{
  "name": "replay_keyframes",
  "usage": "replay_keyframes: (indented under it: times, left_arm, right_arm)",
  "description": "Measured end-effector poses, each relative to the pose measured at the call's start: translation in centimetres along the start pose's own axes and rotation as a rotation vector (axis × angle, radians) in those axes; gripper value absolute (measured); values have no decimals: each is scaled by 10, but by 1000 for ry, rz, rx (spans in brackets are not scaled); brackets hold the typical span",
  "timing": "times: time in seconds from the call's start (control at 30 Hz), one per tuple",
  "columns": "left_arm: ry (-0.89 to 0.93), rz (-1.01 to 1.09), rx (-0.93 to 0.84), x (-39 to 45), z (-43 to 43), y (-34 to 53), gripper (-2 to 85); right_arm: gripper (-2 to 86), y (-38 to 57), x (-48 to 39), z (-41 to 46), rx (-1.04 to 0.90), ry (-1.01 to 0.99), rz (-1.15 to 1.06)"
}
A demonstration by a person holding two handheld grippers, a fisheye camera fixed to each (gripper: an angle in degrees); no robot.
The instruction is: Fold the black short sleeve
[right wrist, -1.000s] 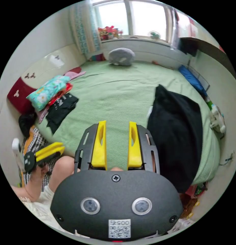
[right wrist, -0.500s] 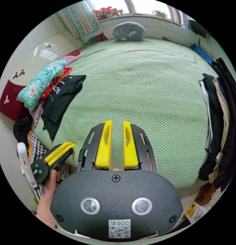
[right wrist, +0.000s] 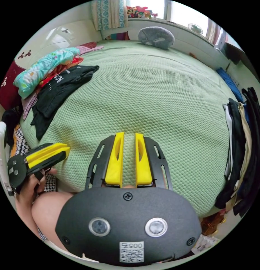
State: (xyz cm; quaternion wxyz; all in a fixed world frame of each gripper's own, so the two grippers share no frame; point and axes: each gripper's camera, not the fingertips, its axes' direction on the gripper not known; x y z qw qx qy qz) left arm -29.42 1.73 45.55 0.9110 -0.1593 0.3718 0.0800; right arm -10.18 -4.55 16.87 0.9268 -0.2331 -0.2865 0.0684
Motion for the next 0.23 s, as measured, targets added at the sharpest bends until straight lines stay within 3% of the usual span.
replay_keyframes:
  times: [0.23]
  left_arm:
    - [-12,33,69,-21,-33,-6,-1]
  right_arm:
    - [37,14,-17,-3,65,-71,77]
